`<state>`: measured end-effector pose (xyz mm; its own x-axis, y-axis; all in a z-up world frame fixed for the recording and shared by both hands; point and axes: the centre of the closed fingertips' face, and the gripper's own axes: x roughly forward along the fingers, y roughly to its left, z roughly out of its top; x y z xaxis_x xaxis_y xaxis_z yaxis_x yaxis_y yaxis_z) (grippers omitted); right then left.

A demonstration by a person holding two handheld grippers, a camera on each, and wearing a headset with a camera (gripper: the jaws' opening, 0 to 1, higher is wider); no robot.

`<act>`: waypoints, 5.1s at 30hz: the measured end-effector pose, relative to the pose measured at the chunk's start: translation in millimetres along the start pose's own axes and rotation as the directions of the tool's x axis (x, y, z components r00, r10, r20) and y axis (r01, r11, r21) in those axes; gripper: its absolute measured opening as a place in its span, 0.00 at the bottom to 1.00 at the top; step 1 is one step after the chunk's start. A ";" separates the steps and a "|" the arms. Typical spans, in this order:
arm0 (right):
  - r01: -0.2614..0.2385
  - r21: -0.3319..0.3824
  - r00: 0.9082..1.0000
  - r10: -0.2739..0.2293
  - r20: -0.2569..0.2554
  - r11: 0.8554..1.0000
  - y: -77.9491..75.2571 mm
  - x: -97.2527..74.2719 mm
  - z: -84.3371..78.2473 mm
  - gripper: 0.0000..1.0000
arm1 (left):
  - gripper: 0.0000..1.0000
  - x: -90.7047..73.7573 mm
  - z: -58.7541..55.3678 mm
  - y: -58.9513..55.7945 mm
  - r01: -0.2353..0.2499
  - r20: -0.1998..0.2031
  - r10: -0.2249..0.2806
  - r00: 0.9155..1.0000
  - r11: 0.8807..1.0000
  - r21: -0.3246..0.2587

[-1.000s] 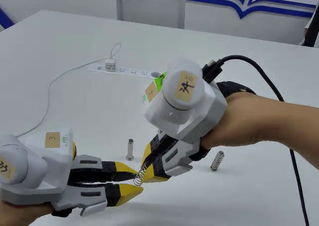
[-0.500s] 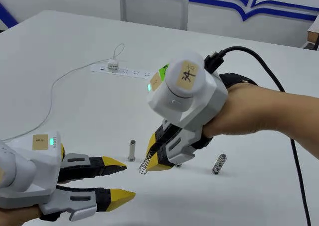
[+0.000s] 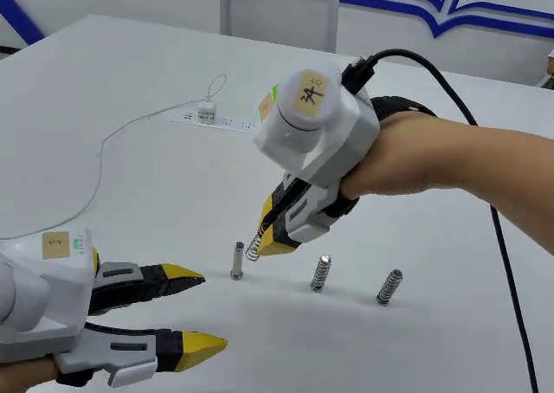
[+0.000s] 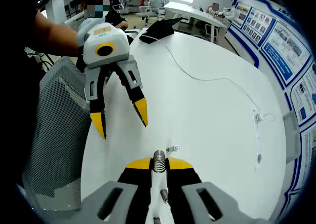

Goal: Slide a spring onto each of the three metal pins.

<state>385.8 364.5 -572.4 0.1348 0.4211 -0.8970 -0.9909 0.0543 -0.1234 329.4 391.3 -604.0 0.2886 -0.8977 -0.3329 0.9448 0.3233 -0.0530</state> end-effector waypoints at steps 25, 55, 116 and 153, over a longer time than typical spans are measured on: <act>-0.033 0.021 0.995 0.035 -0.095 0.999 -24.7 35.0 -3.9 0.12 | 0.52 -9.1 -5.7 8.6 -0.036 -0.003 0.036 0.999 0.999 -0.012; -0.060 0.034 0.974 0.066 -0.218 0.998 -16.0 82.9 -21.3 0.12 | 0.49 -16.1 -12.7 10.4 -0.042 -0.016 0.041 0.999 0.999 -0.027; 0.114 0.315 0.970 -0.174 0.169 0.942 -33.0 6.3 -72.6 0.46 | 0.56 -6.3 6.2 27.1 -0.062 -0.001 0.062 0.998 0.998 -0.008; 0.209 0.518 0.879 -0.391 0.272 0.829 18.6 -50.1 -168.0 0.58 | 0.68 1.9 11.5 21.2 -0.081 -0.022 0.081 0.996 0.997 -0.002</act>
<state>361.1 192.3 -601.1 0.5054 0.5954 -0.6246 -0.7955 0.6019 -0.0698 351.8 393.0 -595.0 0.3606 -0.8620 -0.3564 0.9180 0.3955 -0.0277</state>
